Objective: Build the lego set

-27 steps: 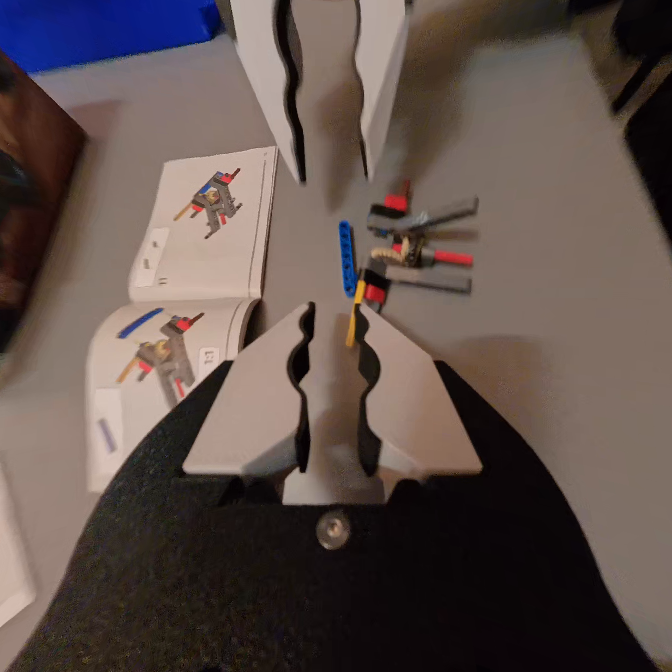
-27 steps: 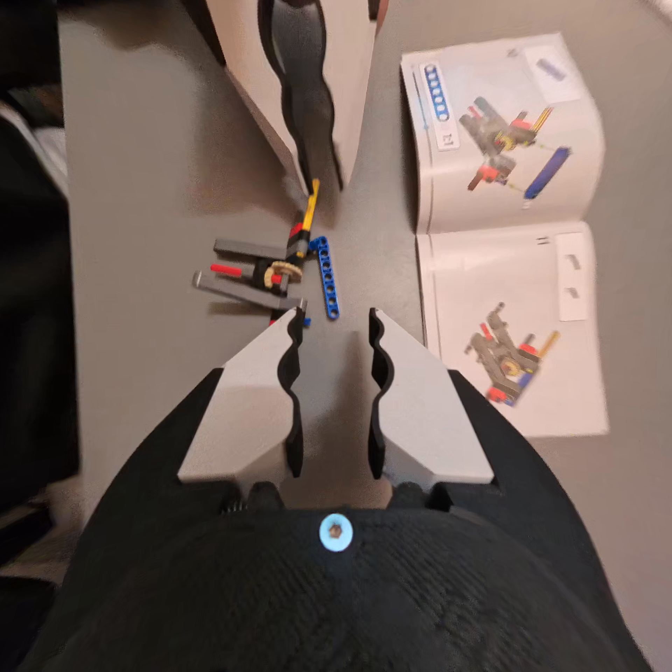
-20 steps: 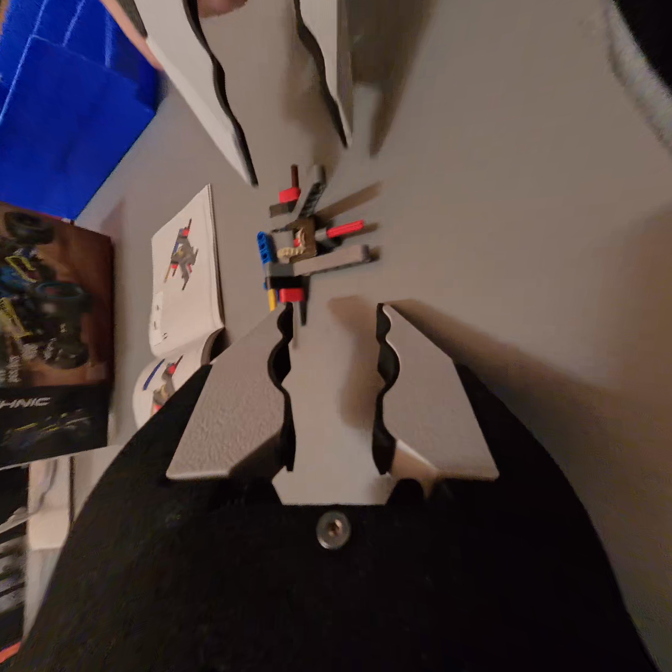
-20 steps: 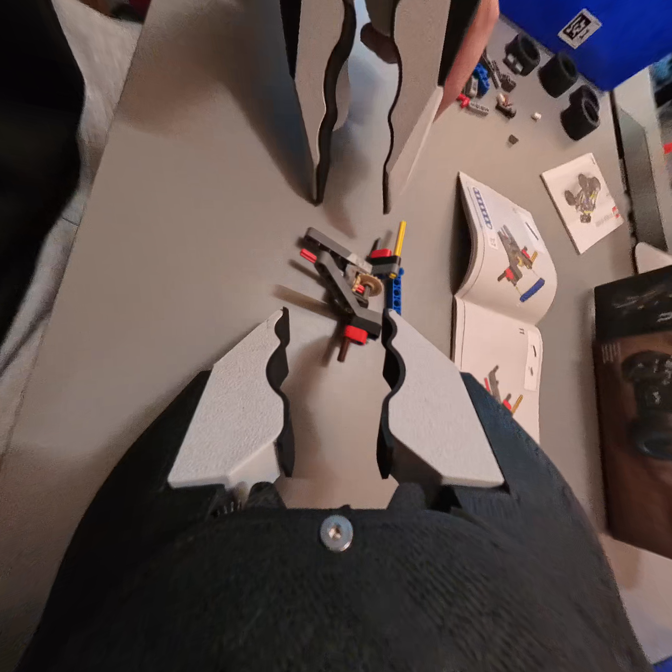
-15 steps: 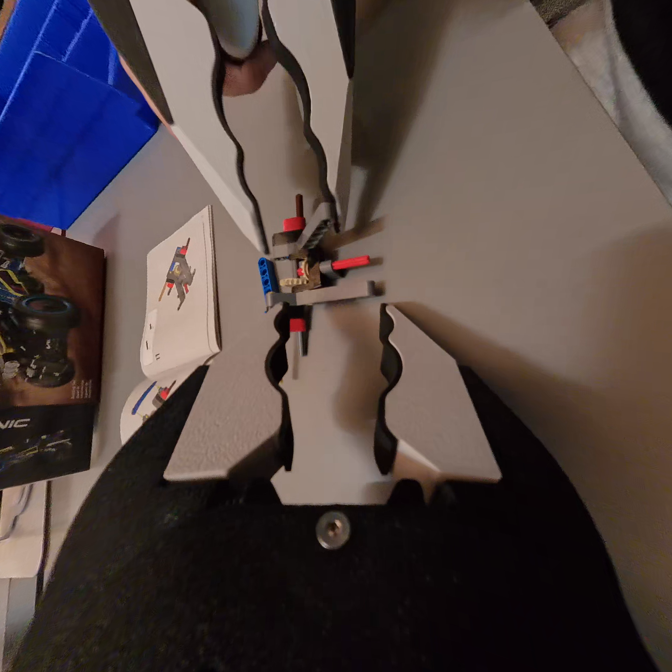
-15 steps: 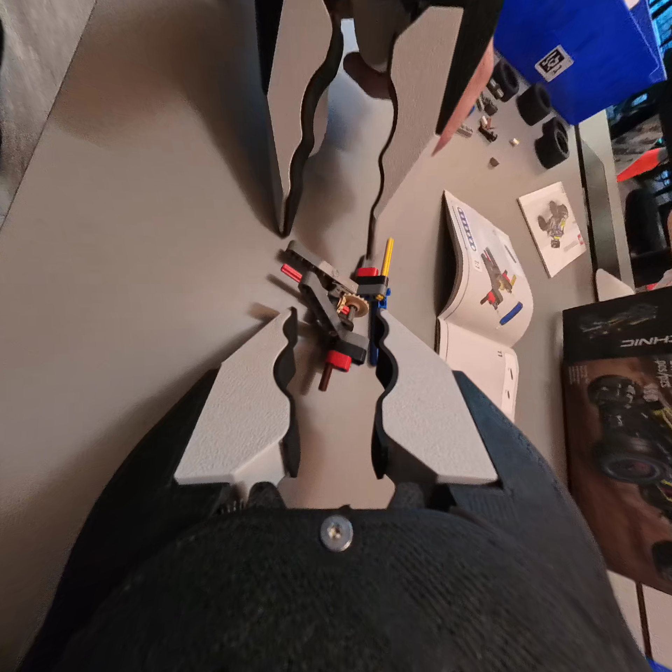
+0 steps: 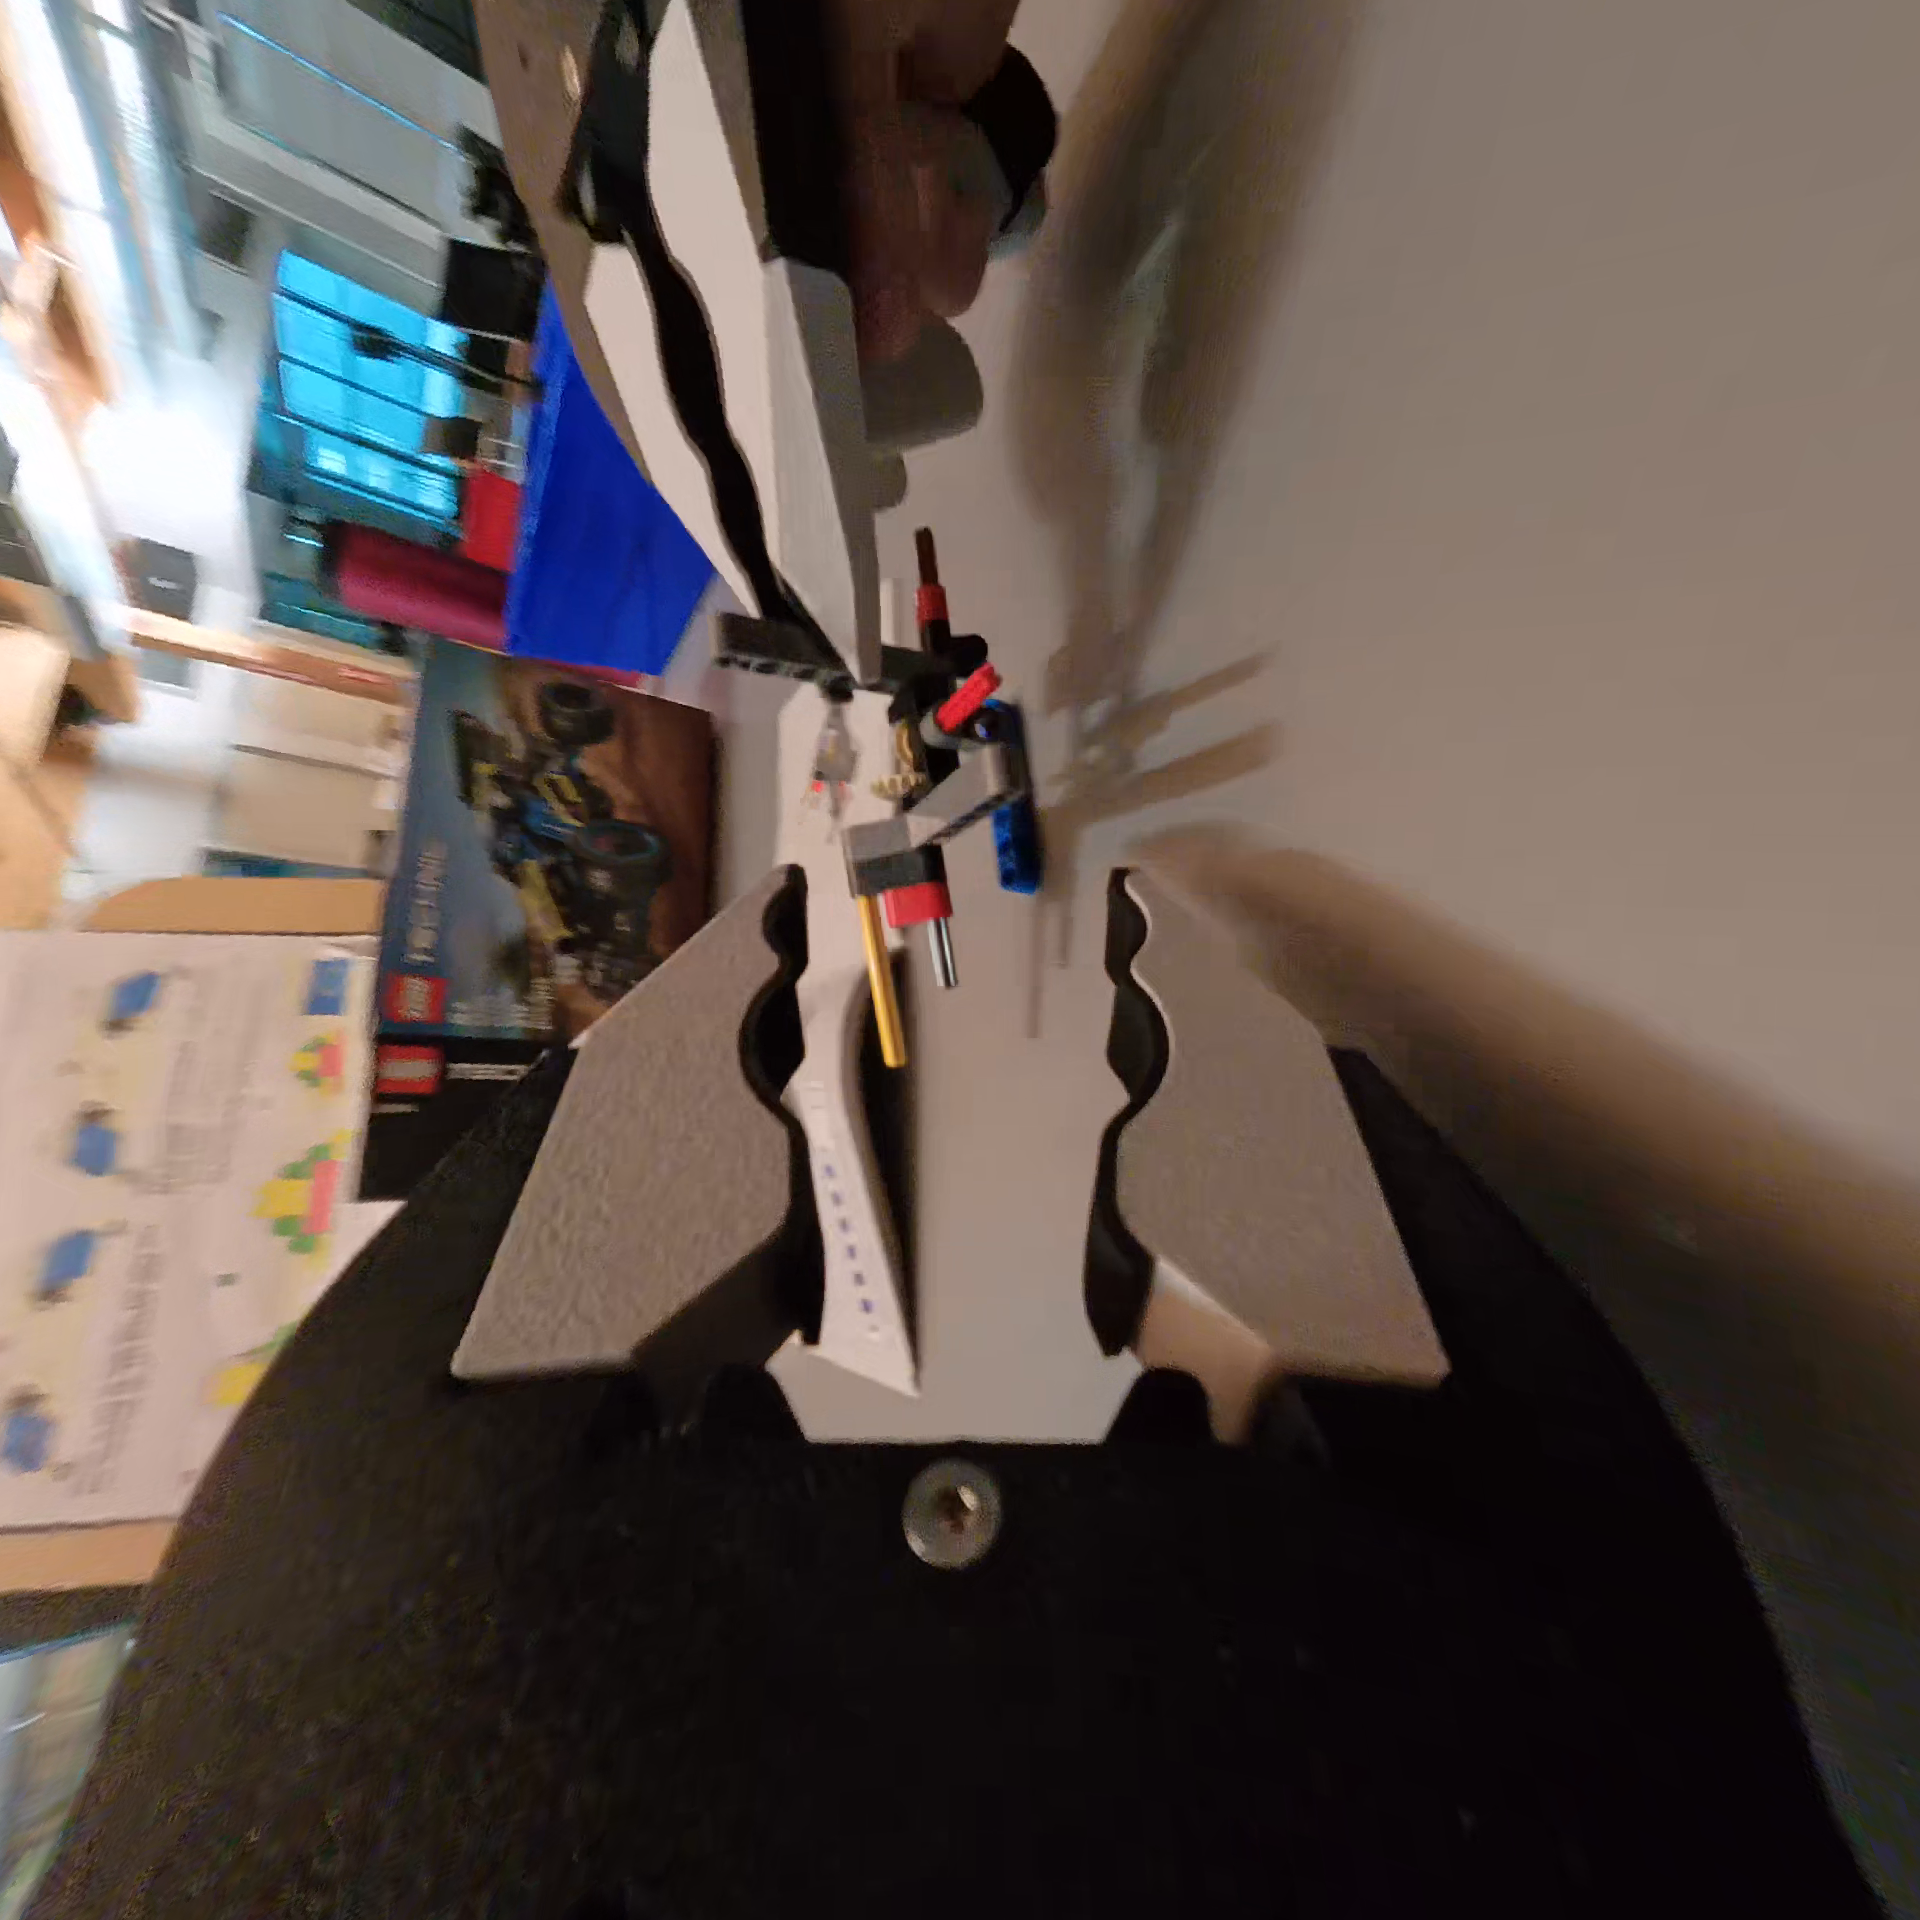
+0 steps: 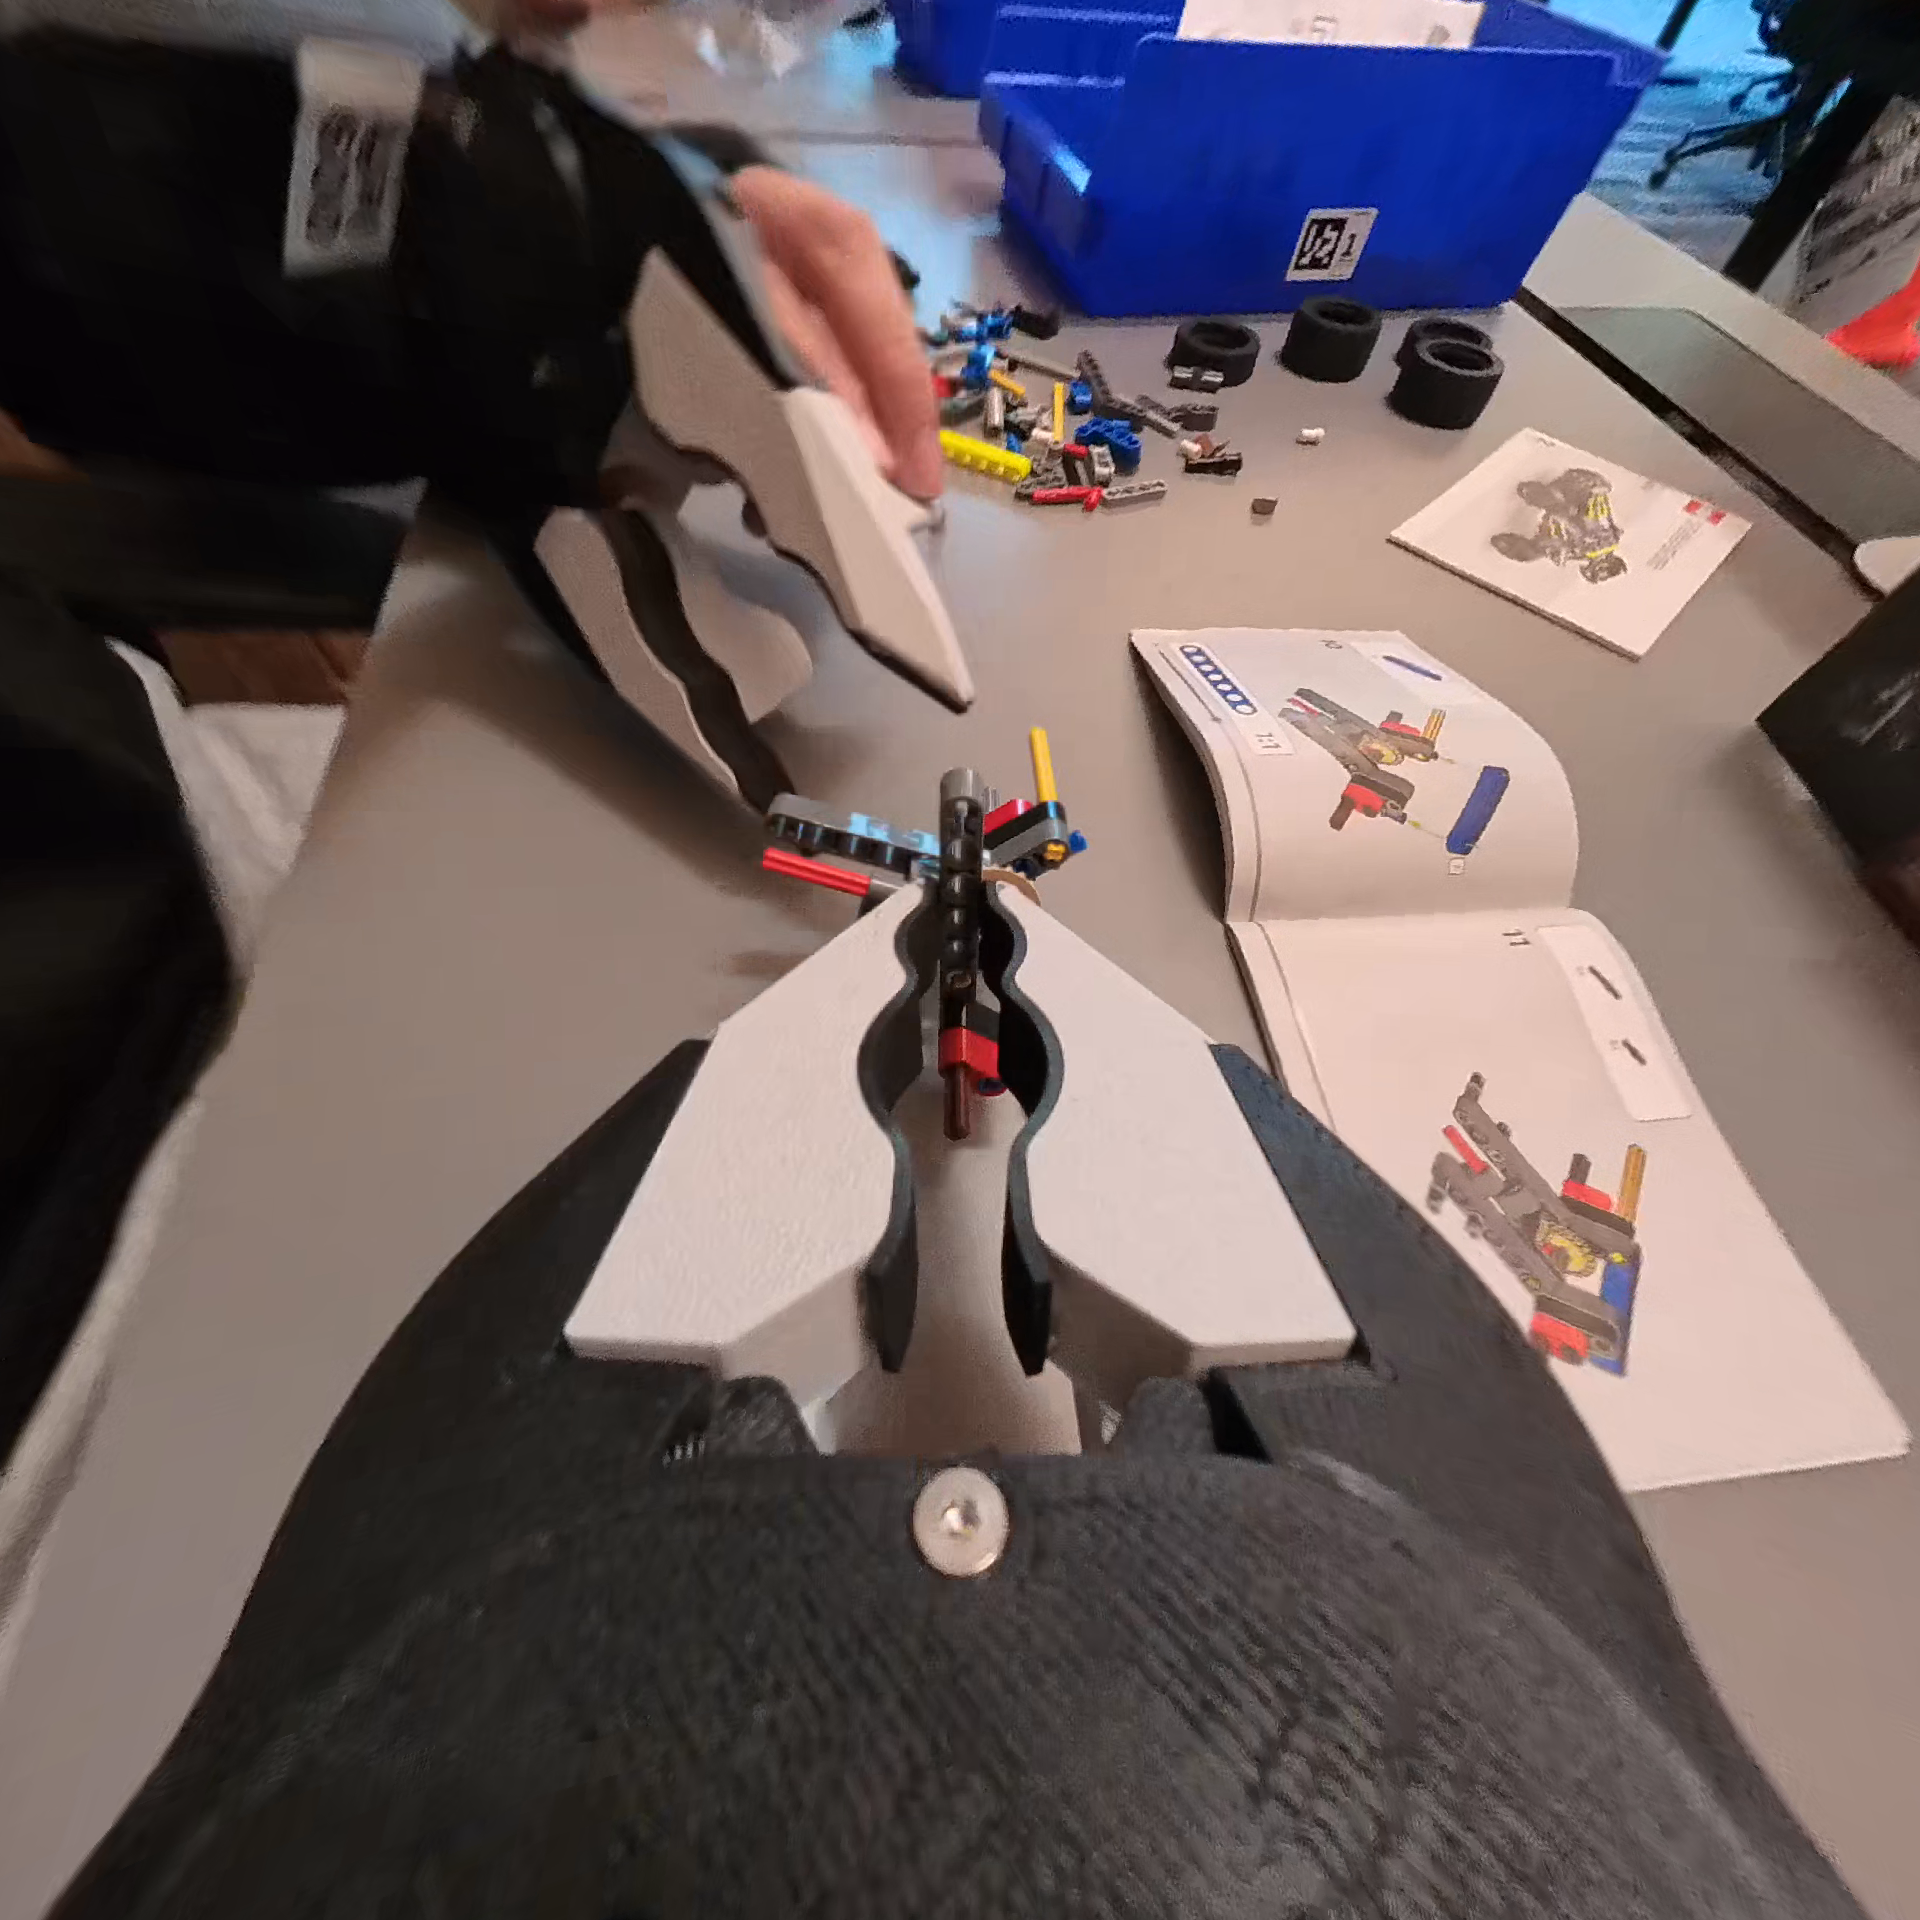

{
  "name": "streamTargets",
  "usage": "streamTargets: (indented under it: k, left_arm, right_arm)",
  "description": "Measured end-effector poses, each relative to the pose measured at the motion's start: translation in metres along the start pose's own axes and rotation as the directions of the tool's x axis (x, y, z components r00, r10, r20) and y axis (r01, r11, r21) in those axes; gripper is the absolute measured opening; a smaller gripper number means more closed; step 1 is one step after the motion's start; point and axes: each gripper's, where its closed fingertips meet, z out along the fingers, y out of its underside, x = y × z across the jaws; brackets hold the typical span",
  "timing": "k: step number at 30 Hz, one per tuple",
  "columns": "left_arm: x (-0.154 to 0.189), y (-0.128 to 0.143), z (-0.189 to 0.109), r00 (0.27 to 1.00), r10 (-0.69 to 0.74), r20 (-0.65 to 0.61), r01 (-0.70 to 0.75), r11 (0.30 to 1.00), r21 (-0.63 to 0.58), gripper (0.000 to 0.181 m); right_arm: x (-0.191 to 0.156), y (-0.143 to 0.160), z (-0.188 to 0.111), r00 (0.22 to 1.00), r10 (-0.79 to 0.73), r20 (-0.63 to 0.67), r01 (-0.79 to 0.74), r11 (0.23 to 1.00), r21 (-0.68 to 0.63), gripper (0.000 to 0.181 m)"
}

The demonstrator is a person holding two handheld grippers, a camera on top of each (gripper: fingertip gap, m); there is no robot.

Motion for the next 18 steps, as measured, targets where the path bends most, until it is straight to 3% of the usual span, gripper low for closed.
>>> streamTargets:
  k: [5,8,12,15,18]
  left_arm:
    - [-0.012,-0.001,0.006,0.993,0.065,0.094,-0.059,0.996,-0.061,0.054]
    - [-0.017,-0.010,0.007,0.996,-0.056,0.076,0.055,0.998,0.014,0.017]
    - [-0.019,-0.016,0.010,0.957,-0.278,-0.084,0.284,0.955,0.079,0.009]
    - [-0.019,-0.017,0.013,0.805,-0.509,-0.305,0.548,0.834,0.056,0.009]
    - [-0.020,-0.015,0.017,0.544,-0.680,-0.491,0.757,0.651,-0.062,0.009]
  right_arm:
    - [-0.010,-0.025,-0.005,0.986,0.125,0.114,-0.137,0.985,0.103,0.005]
    - [-0.014,-0.033,-0.004,0.966,0.192,0.176,-0.212,0.971,0.107,0.005]
    - [-0.006,-0.033,-0.005,0.947,0.255,0.197,-0.277,0.956,0.096,0.005]
    - [0.008,-0.030,-0.004,0.926,0.319,0.204,-0.340,0.937,0.080,0.010]
    - [0.024,-0.023,-0.006,0.913,0.364,0.186,-0.379,0.924,0.053,0.029]
